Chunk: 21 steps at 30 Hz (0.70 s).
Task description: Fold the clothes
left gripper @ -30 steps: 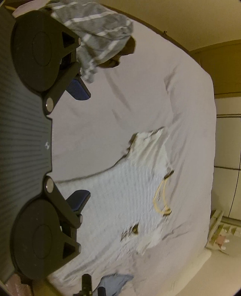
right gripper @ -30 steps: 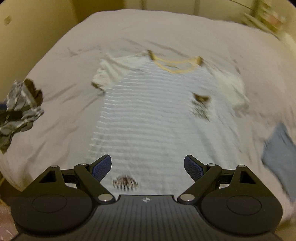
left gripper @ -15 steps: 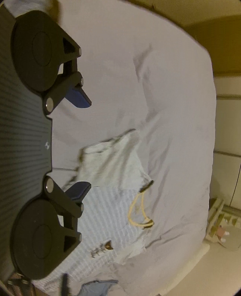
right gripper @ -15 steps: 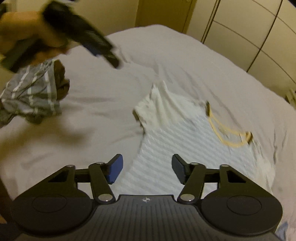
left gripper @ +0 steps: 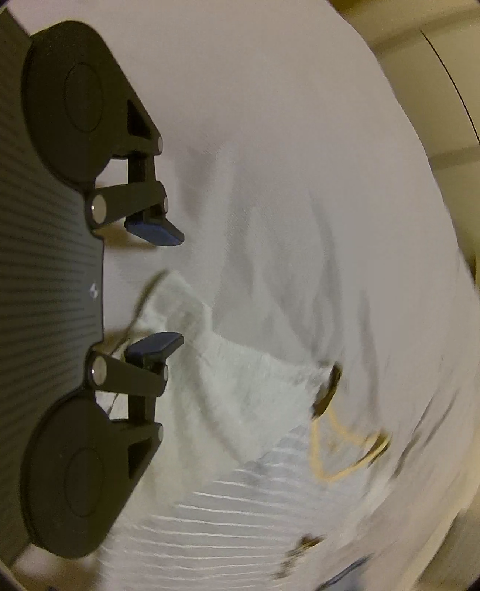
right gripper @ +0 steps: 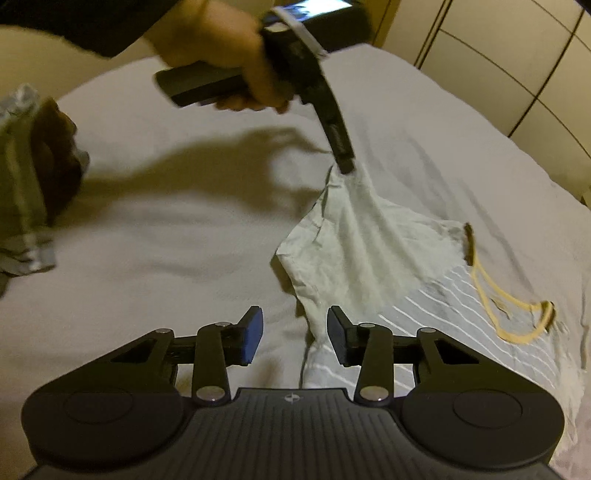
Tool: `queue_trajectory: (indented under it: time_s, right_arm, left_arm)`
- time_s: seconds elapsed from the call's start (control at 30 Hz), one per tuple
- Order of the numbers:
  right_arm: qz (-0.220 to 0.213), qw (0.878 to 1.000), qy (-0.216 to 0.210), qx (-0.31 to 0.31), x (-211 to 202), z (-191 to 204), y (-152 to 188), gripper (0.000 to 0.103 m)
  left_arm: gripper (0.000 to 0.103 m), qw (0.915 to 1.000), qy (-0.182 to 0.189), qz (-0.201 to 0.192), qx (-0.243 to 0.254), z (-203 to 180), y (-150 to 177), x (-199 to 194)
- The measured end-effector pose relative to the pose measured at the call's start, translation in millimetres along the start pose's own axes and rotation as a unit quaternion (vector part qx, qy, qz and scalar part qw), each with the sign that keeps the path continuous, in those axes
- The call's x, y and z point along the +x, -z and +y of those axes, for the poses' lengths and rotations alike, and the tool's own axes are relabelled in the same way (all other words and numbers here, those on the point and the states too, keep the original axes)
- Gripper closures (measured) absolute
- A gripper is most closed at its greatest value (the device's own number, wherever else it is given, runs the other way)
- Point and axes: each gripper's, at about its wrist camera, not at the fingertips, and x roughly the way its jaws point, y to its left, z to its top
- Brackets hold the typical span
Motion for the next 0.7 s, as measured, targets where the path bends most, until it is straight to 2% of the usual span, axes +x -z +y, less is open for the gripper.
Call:
queue_trajectory:
  time_s: [0.1,0.17,0.2,0.33,0.53,0.6,0.7]
  right_arm:
    - [0.008,1.000,0.002,-0.007,25,1,-3,0.060]
    - [0.011,1.000,0.002,-0.003,38,-1,-7,0.060]
    - [0.011,1.000,0.004,-0.003,45,-1,-9,0.060]
    - [0.003,1.000,0.018,-0.017,62,2,-21,0.060]
    - [0.011,0.994,0.061,-0.090,90,19,-32,0.060]
    - [0.004,0.997,0.056,-0.062,88,11,-32,0.061]
    - [-0.007,0.999,0.049,-0.020,84,-1,-31,0.072]
  left_arm:
    - [0.057,0.9984,0.041,0.015,0.036,5,-1,19]
    - [0.082,0.9963,0.068,0.030,0.043,11,0,25]
    - [0.099,0.9953,0.081,0.035,0.041,15,0,25]
    - [0.102,0.9922,0.120,0.035,0.003,29,4,19]
    - [0.102,0.9827,0.155,0.054,-0.087,46,8,21]
    - [0.102,0.9800,0.157,0.057,-0.108,48,11,22]
    - [0.102,0.9781,0.153,0.057,-0.129,49,15,22]
